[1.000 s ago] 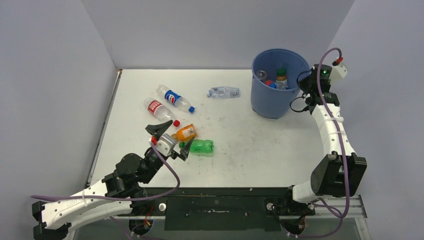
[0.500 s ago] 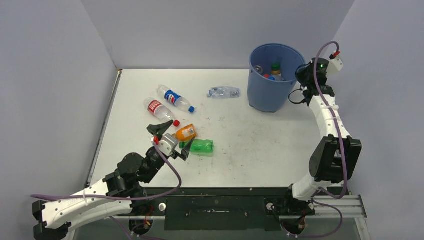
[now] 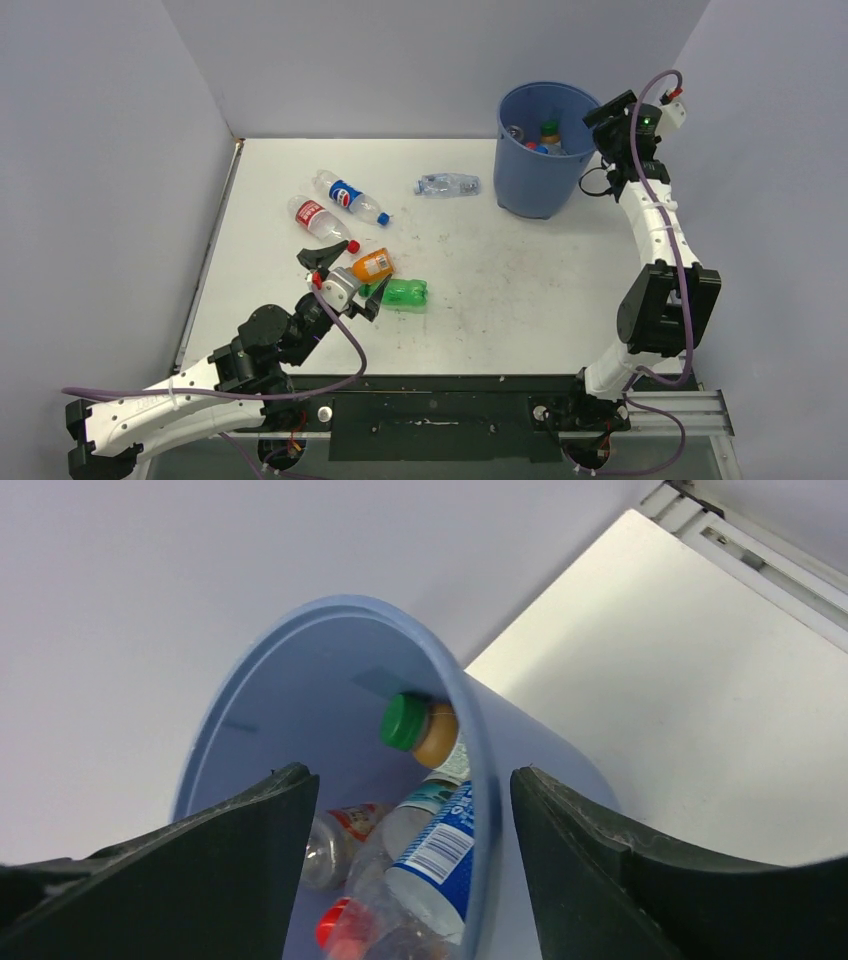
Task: Put the plastic bottles in the bin
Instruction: Move the trash bin to the center of the board, then pick up the plastic bottle at the center of the board.
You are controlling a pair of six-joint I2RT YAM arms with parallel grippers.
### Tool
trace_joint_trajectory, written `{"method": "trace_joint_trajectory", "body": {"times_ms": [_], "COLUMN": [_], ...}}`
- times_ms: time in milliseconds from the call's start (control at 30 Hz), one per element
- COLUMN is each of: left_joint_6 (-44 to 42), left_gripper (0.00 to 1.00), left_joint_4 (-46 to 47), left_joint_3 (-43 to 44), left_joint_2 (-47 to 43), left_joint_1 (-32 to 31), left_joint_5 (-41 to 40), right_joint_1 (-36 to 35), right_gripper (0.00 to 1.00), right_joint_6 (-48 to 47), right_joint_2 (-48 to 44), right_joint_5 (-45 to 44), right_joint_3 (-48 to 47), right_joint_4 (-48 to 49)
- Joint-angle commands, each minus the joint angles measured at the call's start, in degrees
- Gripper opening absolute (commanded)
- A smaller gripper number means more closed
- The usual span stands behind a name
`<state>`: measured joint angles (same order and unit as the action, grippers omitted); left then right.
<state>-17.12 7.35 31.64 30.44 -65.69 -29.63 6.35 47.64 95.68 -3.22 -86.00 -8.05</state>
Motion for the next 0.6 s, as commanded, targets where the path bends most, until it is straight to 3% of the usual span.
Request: {"method": "trace_joint_trajectory", "body": {"times_ms": [0, 200, 367, 567], "left_joint_6": [0.06, 0.07, 0.07, 0.07], "left_gripper": [0.96, 0.96, 0.96, 0.96], "left_joint_4": [1.52, 1.43, 1.28, 1.04], "left_joint_3": [0.86, 0.88, 1.01, 1.15], "left_joint_2": [-0.46, -0.76, -0.91, -1.31], "left_joint_1": [-0.28, -0.31, -0.31, -0.31], "left_joint_5": [-0.44, -0.28, -0.18, -0.15], "right_joint_1": [0.07, 0.00, -1.29, -3.69], "right_gripper": [0.73, 0.78, 0.92, 1.00], "right_joint_6": [-0.04, 0.06, -2.25, -3.01], "right_joint_2": [-2.45, -3.55, -4.86, -9.11], "right_joint_5": [2.09, 2.34, 1.49, -0.57], "right_joint_3": [-2.77, -2.76, -4.22, -5.62], "right_joint_4": [3.80, 3.26, 2.46, 0.56]}}
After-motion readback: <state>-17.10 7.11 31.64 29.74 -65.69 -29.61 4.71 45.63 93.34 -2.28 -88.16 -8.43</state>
